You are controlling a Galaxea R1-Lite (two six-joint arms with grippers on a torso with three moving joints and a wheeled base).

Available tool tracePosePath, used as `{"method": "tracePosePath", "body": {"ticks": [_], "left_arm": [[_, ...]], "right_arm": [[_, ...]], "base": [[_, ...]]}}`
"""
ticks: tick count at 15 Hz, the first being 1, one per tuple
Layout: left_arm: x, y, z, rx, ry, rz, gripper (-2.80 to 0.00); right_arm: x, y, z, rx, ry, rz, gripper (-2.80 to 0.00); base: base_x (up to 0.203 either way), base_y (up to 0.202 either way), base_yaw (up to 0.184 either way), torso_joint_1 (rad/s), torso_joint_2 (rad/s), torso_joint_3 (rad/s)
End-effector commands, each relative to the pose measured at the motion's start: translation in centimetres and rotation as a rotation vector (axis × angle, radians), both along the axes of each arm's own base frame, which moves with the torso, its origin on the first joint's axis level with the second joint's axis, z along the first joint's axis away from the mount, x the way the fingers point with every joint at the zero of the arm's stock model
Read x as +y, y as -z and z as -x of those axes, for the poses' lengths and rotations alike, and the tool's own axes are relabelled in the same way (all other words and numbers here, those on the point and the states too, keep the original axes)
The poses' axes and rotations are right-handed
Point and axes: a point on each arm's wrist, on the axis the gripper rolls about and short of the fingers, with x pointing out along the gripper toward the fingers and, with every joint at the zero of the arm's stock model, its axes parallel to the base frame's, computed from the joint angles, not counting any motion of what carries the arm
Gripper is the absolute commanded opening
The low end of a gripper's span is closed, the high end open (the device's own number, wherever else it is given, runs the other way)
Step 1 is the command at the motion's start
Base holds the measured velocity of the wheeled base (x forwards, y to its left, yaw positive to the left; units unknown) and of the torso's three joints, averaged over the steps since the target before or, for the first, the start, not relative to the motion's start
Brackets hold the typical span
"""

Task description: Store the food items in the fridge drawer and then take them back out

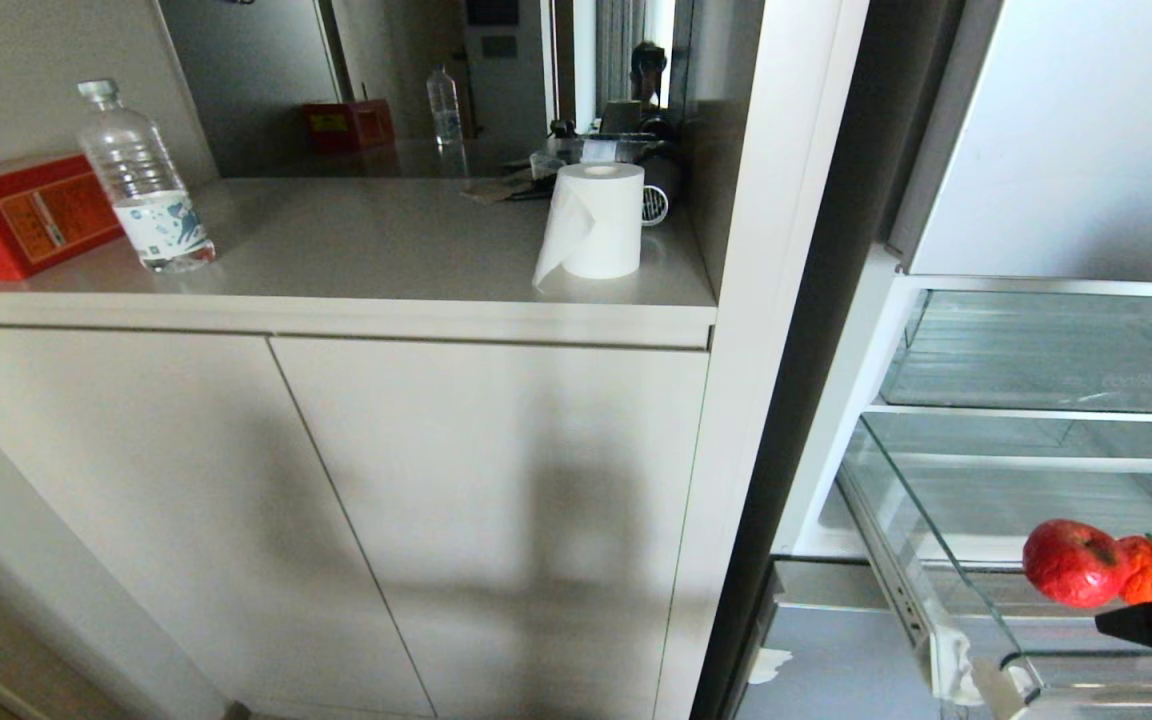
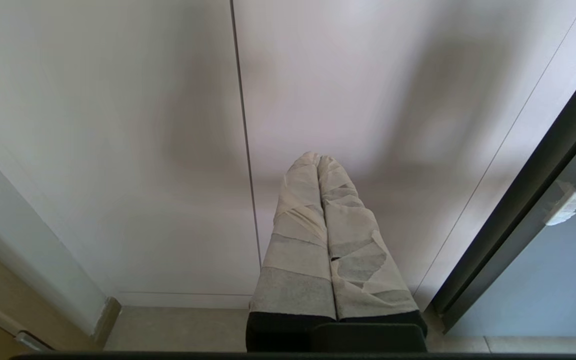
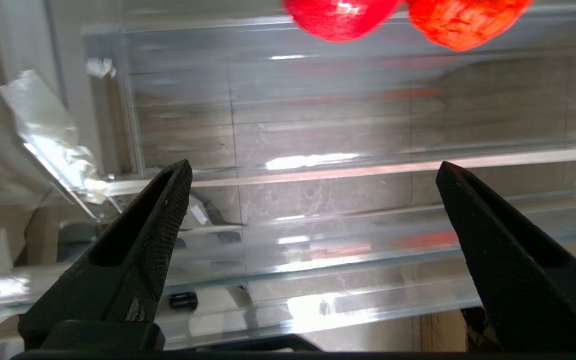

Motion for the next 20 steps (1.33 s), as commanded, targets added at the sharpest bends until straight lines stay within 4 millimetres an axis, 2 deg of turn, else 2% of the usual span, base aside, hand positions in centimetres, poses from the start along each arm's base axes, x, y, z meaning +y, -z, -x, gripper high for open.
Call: {"method": "tracePosePath", "body": {"ticks": [1,4,6,10,15,18,20], "left_arm": [[0.0,0.0,0.0,-0.002,0.0,0.001,-2.8],[0.0,0.0,0.0,-0.001,-0.001,0.001,-2.8],[0.0,0.0,0.0,-0.001,-0.001,0.001,-2.8],[0.0,0.0,0.0,-0.002,-0.001,0.001,-2.8],[0.0,0.0,0.0,0.0,-0.001,0.001,-2.8],[0.0,0.0,0.0,-0.001,-0.001,0.001,-2.8],[0.0,0.0,0.0,-0.002,0.0,0.001,-2.8]], "right_arm": [[0.2,0.0,1.4,-0.023,0.002,0.007,0.0],[0.4,0.1,2.9,-0.04,-0.002,0.023,0.0],[0.2,-0.6,2.3,-0.071,0.006,0.03,0.0],[-1.1,-1.6,-2.3,-0.083,0.039,0.031,0.0],[-4.5,1.0,-8.4,0.007,0.117,0.011,0.0],[-6.7,2.4,-10.2,-0.005,0.169,0.017,0.0],[-7.9,2.6,-10.2,-0.002,0.202,0.018,0.0]], "base": [[0.0,0.0,0.0,0.0,0.0,0.0],[0.0,0.0,0.0,0.0,0.0,0.0],[0.0,0.0,0.0,0.0,0.0,0.0],[0.0,0.0,0.0,0.0,0.0,0.0],[0.0,0.0,0.0,0.0,0.0,0.0],[0.0,0.0,0.0,0.0,0.0,0.0],[0.0,0.0,0.0,0.0,0.0,0.0]]}}
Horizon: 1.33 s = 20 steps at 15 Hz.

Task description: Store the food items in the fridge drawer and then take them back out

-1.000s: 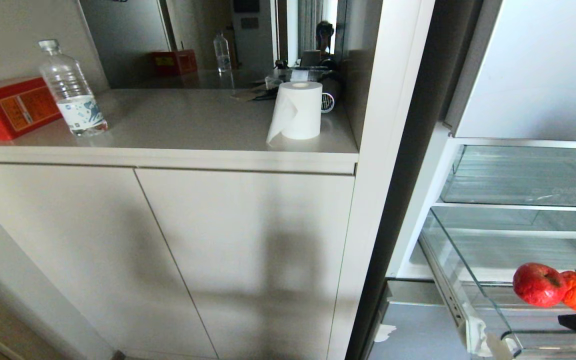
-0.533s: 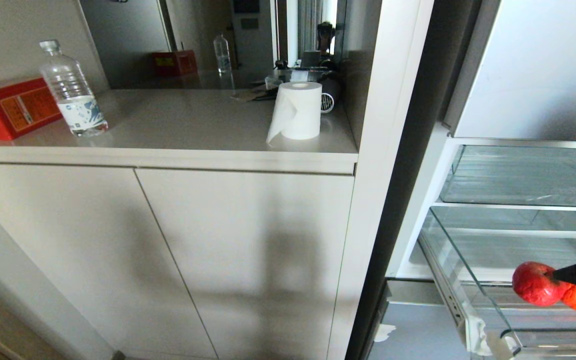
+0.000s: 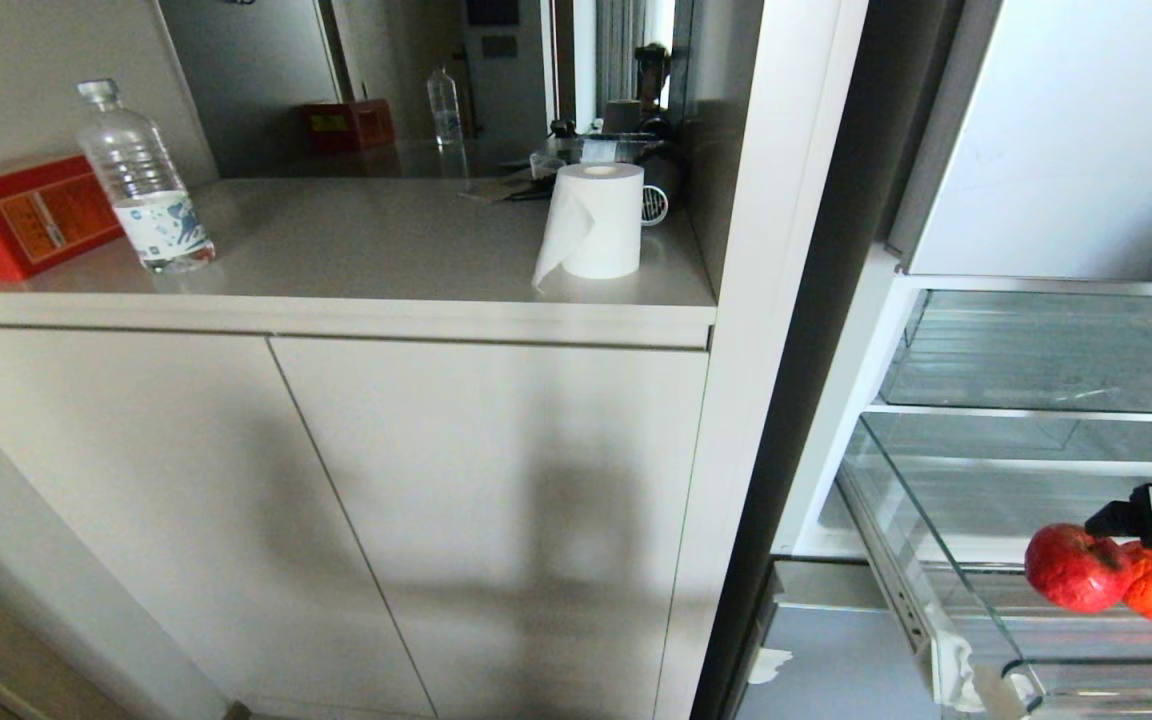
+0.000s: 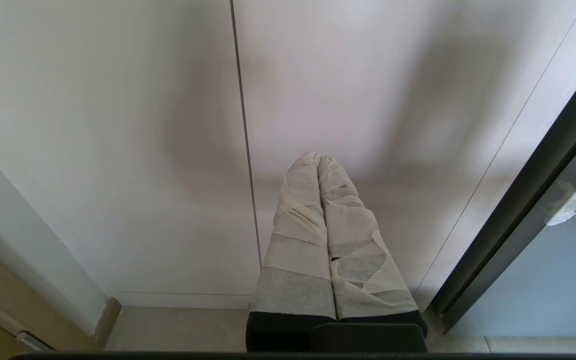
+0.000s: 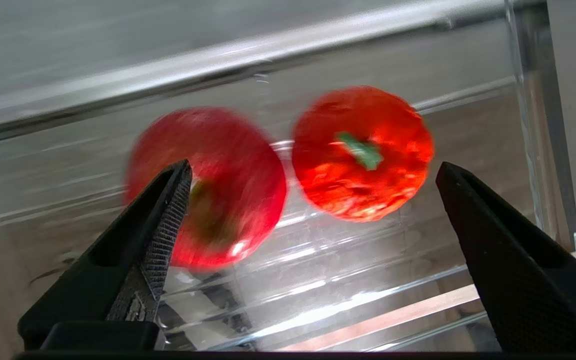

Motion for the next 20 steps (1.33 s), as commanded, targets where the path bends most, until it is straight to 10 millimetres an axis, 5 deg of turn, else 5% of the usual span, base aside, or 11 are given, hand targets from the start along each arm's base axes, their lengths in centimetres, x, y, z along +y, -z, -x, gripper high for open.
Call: {"method": "tracePosePath", "body": {"ticks": [1,11,20], "left_arm": [[0.0,0.0,0.0,0.0,0.0,0.001,-2.8],[0.0,0.0,0.0,-0.002,-0.001,0.001,-2.8],[0.0,0.0,0.0,-0.001,0.0,0.001,-2.8]], "right_arm": [[-0.9,1.0,-0.4,0.033,0.023,-0.014,0.0],[-3.2,2.5,-0.2,0.07,0.057,-0.03,0.0],[-5.0,0.6,0.1,-0.074,0.088,-0.023,0.0]], "base": [[0.0,0.0,0.0,0.0,0.0,0.0],[0.0,0.0,0.0,0.0,0.0,0.0],[0.0,0.0,0.0,0.0,0.0,0.0]]}}
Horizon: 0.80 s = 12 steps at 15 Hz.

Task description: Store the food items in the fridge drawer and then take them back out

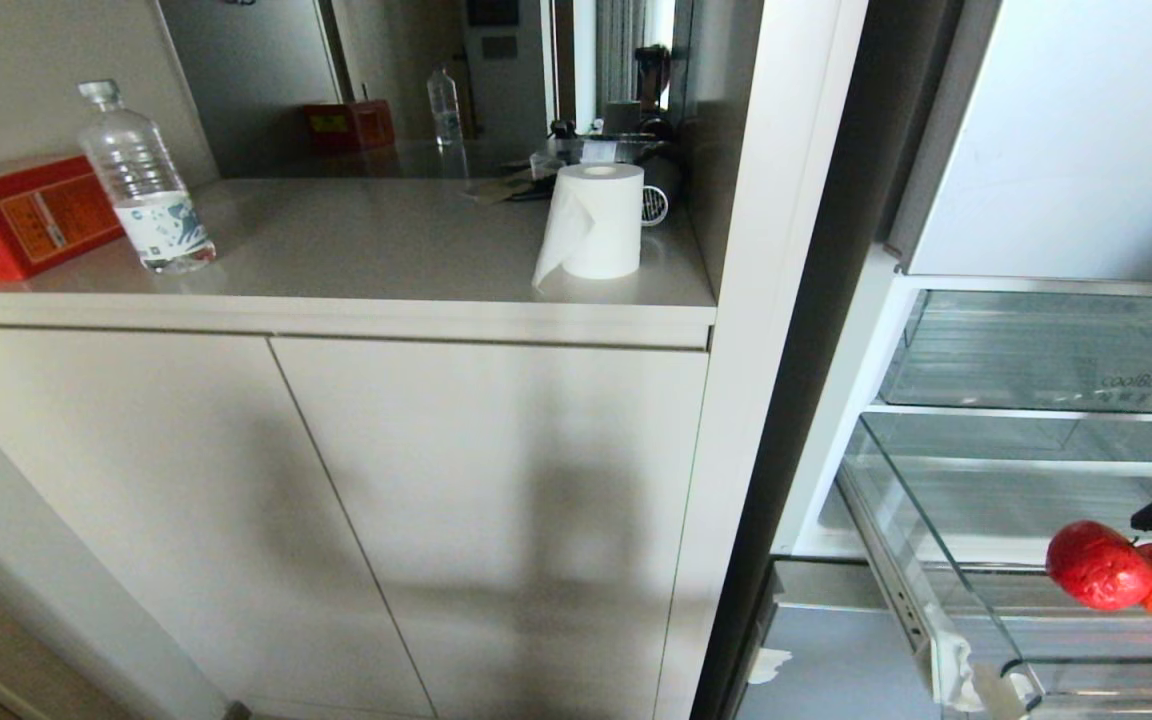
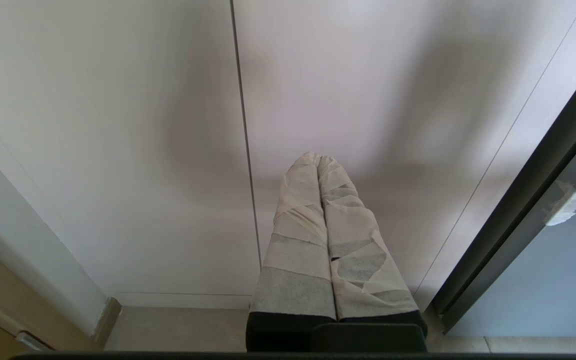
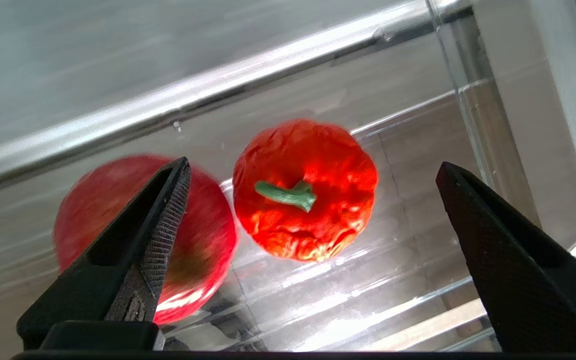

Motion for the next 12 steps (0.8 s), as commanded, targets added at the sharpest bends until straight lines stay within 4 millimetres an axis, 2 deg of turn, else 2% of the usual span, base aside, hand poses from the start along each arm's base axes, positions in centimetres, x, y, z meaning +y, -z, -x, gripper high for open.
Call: {"method": "tracePosePath", "body": {"ticks": [1,9,12], "left_arm": [[0.0,0.0,0.0,-0.001,0.001,0.0,-2.8],[0.0,0.0,0.0,-0.002,-0.001,0.0,-2.8],[0.0,0.0,0.0,-0.001,0.001,0.0,-2.8]], "right_arm": [[-0.1,-0.2,0.0,-0.021,-0.016,-0.015,0.0],[-1.5,0.7,-0.3,-0.006,0.011,-0.041,0.0],[-1.7,1.8,-0.5,0.034,0.001,-0.048,0.0]], "base": [[0.0,0.0,0.0,0.0,0.0,0.0],[0.0,0.0,0.0,0.0,0.0,0.0],[0.0,0.0,0.0,0.0,0.0,0.0]]}}
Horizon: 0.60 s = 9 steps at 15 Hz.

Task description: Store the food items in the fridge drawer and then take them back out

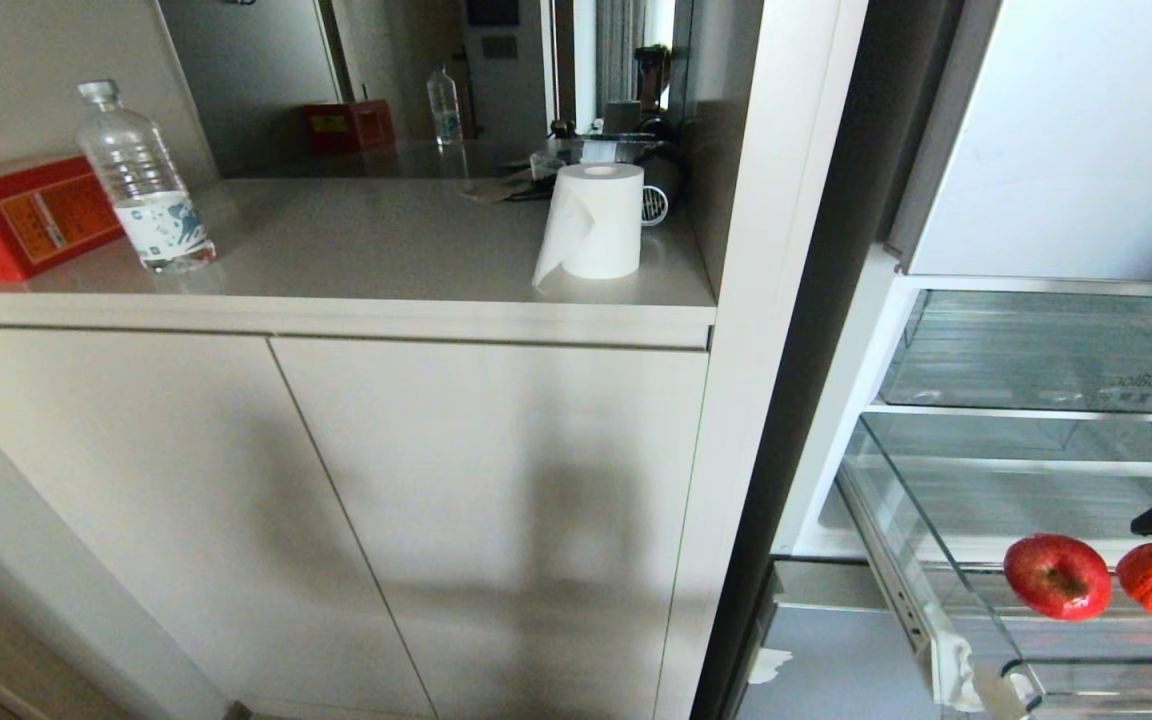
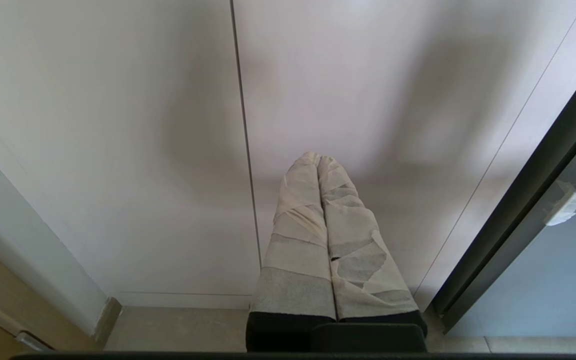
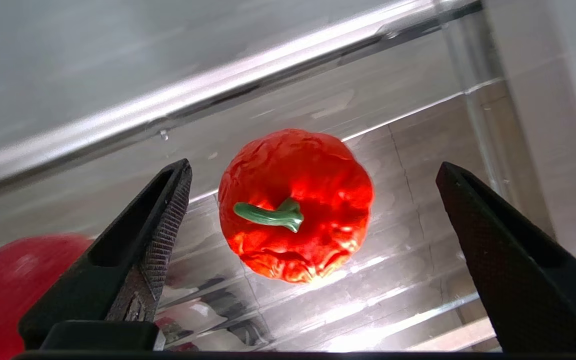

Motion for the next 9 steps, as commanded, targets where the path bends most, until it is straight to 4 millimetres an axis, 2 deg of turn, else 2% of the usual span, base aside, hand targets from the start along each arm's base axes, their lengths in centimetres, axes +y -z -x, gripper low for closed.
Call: {"method": "tracePosePath", "body": {"ticks": [1,9], "left_arm": [[0.0,0.0,0.0,-0.002,-0.001,0.0,-2.8],[0.0,0.0,0.0,-0.002,0.0,0.0,-2.8]], "right_arm": [[-0.1,0.9,-0.1,0.028,-0.004,-0.015,0.0],[-0.3,2.7,-0.5,0.08,-0.007,-0.048,0.0]], "base": [[0.0,0.0,0.0,0.0,0.0,0.0],[0.0,0.0,0.0,0.0,0.0,0.0]]}}
